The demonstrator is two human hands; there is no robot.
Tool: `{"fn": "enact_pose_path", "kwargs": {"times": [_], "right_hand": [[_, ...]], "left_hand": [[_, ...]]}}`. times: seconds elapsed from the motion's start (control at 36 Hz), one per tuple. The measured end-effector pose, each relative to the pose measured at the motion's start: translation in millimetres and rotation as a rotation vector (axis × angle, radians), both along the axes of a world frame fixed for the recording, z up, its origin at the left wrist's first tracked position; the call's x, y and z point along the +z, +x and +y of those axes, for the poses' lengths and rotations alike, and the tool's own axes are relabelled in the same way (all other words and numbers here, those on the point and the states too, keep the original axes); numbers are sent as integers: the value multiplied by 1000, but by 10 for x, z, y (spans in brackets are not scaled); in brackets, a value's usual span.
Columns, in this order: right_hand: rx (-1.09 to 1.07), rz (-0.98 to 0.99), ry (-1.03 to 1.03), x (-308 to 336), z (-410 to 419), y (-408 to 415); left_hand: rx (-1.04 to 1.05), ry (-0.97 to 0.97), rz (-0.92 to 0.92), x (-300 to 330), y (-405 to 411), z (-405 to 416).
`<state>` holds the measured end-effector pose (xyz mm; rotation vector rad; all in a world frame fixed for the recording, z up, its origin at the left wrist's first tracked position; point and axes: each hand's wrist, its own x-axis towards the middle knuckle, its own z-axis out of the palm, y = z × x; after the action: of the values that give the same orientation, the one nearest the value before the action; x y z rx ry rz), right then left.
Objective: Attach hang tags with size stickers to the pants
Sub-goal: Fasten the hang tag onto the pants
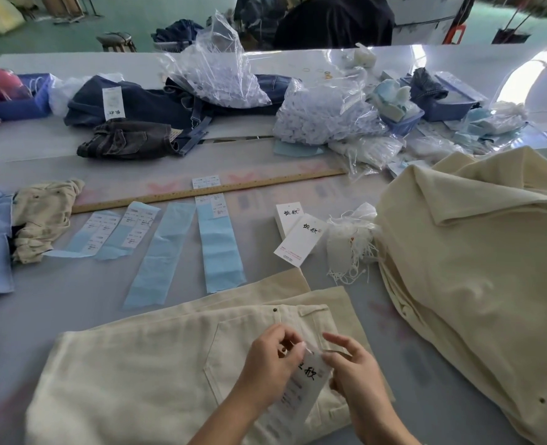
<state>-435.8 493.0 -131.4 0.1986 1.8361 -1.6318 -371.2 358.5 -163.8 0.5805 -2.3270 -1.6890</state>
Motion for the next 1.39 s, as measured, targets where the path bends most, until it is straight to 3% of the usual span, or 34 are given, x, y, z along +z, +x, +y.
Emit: {"fn": "enact_pose_path", "kwargs": {"times": [0.08,0.17,0.22,0.31,0.39,0.5,0.58,0.72,0.89,1.03,1.22,1.39], "right_hand": [[41,75,84,-58,27,-17],[124,382,224,-119,42,-53],[180,514,188,-143,33,-80],[224,407,90,-165,-63,-133],[129,234,19,-241,-129,-236],[91,171,85,-354,-129,-404],[107,237,241,-449,-146,-549],[308,371,527,-555,-238,-710],[405,405,688,-687,-317,-777],[352,358,617,-678,-440,-822],[37,32,110,-492,-490,-674],[-47,-164,-134,-247,-521,-567]], "left_hand": [[92,82,11,-44,-28,-23],[24,75,-27,-82,-80,-35],[-34,34,-41,-102,-158,-19],[-31,47,-47,-129,-311,-4],[-8,89,-86,-195,-448,-33],[15,77,-179,-299,-615,-90],[36,-158,-264,-395,-773,-179],[-131,-576,-378,-462,-963,-212],[-138,-597,-363,-500,-1031,-286],[-47,-502,-217,-430,-963,-277],[-51,-301,-85,-409,-769,-278],[-178,-375,-67,-395,-668,-301]]}}
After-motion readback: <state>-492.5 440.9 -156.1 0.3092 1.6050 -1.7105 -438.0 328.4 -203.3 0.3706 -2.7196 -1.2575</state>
